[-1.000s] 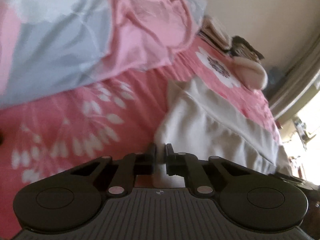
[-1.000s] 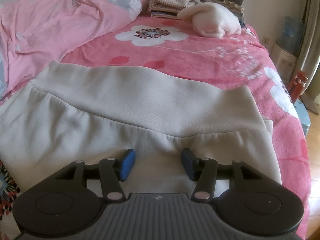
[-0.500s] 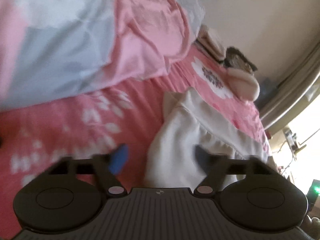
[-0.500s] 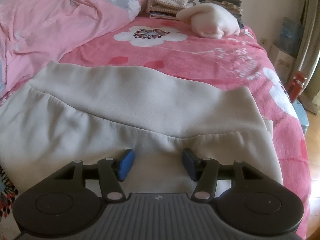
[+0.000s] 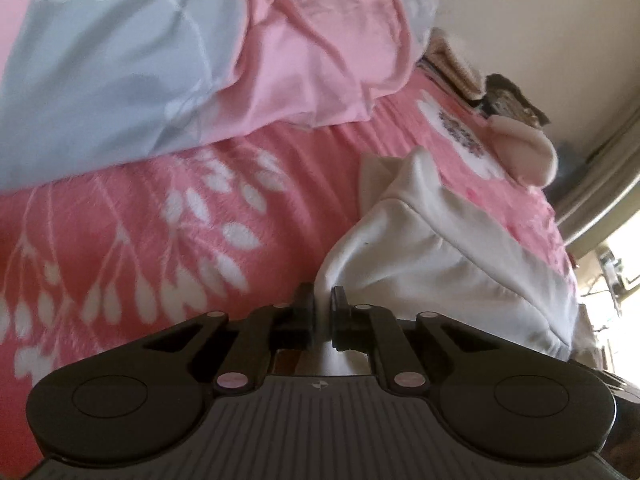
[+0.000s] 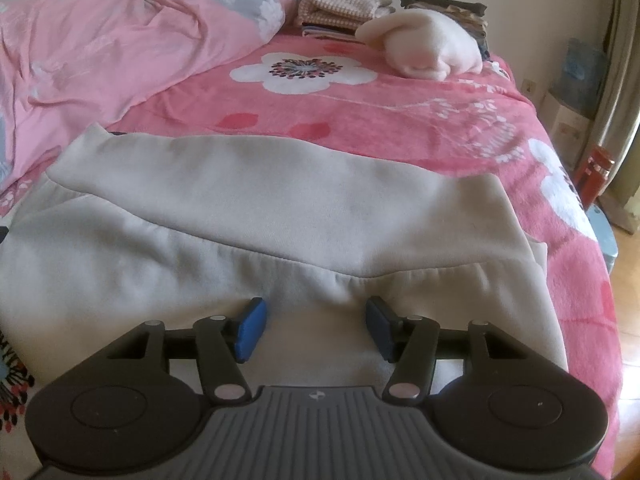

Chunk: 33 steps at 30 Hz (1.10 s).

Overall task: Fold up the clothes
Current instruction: 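Close the left tool on the hoodie edge while the right tool grasps it too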

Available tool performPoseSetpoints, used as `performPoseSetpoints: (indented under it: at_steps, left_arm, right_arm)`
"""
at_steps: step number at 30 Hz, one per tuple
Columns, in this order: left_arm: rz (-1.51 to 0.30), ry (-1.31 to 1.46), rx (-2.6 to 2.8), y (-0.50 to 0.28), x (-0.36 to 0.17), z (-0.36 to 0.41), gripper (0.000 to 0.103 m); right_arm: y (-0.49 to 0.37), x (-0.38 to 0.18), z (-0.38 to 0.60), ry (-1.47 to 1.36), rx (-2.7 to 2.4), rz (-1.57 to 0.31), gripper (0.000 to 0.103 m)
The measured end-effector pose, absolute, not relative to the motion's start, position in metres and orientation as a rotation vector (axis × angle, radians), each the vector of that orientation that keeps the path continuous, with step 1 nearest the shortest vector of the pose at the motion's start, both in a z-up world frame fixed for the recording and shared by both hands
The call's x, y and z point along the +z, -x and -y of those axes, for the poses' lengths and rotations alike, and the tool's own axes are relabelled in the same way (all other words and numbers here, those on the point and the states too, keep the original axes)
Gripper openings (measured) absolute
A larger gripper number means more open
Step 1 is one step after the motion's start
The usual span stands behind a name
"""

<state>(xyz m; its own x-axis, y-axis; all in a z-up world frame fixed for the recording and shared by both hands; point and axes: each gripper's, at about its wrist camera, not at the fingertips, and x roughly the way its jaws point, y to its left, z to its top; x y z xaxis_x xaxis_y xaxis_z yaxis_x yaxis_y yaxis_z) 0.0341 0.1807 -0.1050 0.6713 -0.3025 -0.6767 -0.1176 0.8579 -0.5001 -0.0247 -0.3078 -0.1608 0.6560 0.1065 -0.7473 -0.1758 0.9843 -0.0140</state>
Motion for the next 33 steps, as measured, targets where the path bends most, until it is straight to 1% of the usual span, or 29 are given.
performPoseSetpoints:
  at_steps: [1,3,4,5,6,9,16,17,18,19,20,21,23,24,26,28,29,30,31,32,33]
  left_arm:
    - [-0.839,0.567,-0.113,-0.034,-0.102,-0.184,0.013]
    - [-0.801,0.548,-0.091,-0.035,-0.091,-0.186,0.032]
    - [-0.778,0.533,-0.077,-0.035,-0.085,-0.187,0.038]
    - [-0.759,0.510,-0.079,-0.039,-0.079,-0.185,0.049]
    - [-0.742,0.483,-0.090,-0.044,-0.073,-0.182,0.054]
    - [-0.744,0.411,-0.161,-0.072,-0.064,-0.165,0.054]
    - [-0.770,0.196,-0.274,-0.125,-0.072,-0.113,0.052]
    - [-0.770,0.163,-0.286,-0.128,-0.073,-0.107,0.049]
    - [-0.772,0.133,-0.293,-0.131,-0.075,-0.102,0.041]
    - [-0.776,0.110,-0.294,-0.133,-0.077,-0.097,0.037]
    - [-0.778,0.095,-0.285,-0.134,-0.080,-0.095,0.029]
    - [-0.778,0.084,-0.271,-0.134,-0.081,-0.094,0.018]
    - [-0.767,0.079,-0.248,-0.133,-0.082,-0.093,0.010]
    - [-0.761,0.086,-0.240,-0.132,-0.081,-0.094,0.009]
    - [-0.766,0.097,-0.234,-0.132,-0.081,-0.095,0.009]
    - [-0.781,0.101,-0.234,-0.136,-0.080,-0.095,0.012]
    - [-0.791,0.104,-0.239,-0.138,-0.080,-0.096,0.019]
    - [-0.798,0.110,-0.247,-0.140,-0.080,-0.096,0.035]
    - [-0.802,0.117,-0.256,-0.143,-0.080,-0.096,0.042]
    - [-0.805,0.124,-0.266,-0.145,-0.081,-0.096,0.049]
    - [-0.807,0.132,-0.277,-0.147,-0.082,-0.096,0.049]
  right_arm:
    - [0.025,-0.160,0.308,0.086,0.161,-0.840,0.059]
    - [0.025,-0.160,0.308,0.083,0.160,-0.840,0.059]
    - [0.026,-0.160,0.308,0.082,0.159,-0.839,0.059]
    - [0.026,-0.160,0.307,0.081,0.158,-0.839,0.059]
    - [0.025,-0.160,0.307,0.080,0.157,-0.840,0.059]
    - [0.025,-0.159,0.307,0.073,0.155,-0.844,0.060]
    - [0.022,-0.155,0.316,0.027,0.193,-0.855,0.062]
    - [0.022,-0.155,0.316,0.032,0.200,-0.853,0.063]
    - [0.023,-0.156,0.315,0.039,0.206,-0.852,0.064]
    - [0.023,-0.156,0.314,0.047,0.209,-0.852,0.065]
    - [0.022,-0.155,0.314,0.051,0.210,-0.854,0.065]
    - [0.021,-0.155,0.313,0.052,0.211,-0.857,0.065]
    - [0.019,-0.152,0.315,0.045,0.219,-0.865,0.065]
    - [0.018,-0.152,0.316,0.036,0.221,-0.868,0.065]
    - [0.015,-0.150,0.319,0.012,0.226,-0.878,0.065]
    - [0.012,-0.147,0.321,0.001,0.231,-0.888,0.064]
    - [0.012,-0.144,0.322,-0.002,0.231,-0.884,0.064]
    - [0.013,-0.135,0.325,-0.002,0.234,-0.855,0.064]
    - [0.013,-0.127,0.327,-0.002,0.237,-0.826,0.064]
    - [0.012,-0.118,0.333,-0.010,0.233,-0.788,0.064]
    - [0.011,-0.109,0.339,-0.017,0.229,-0.750,0.064]
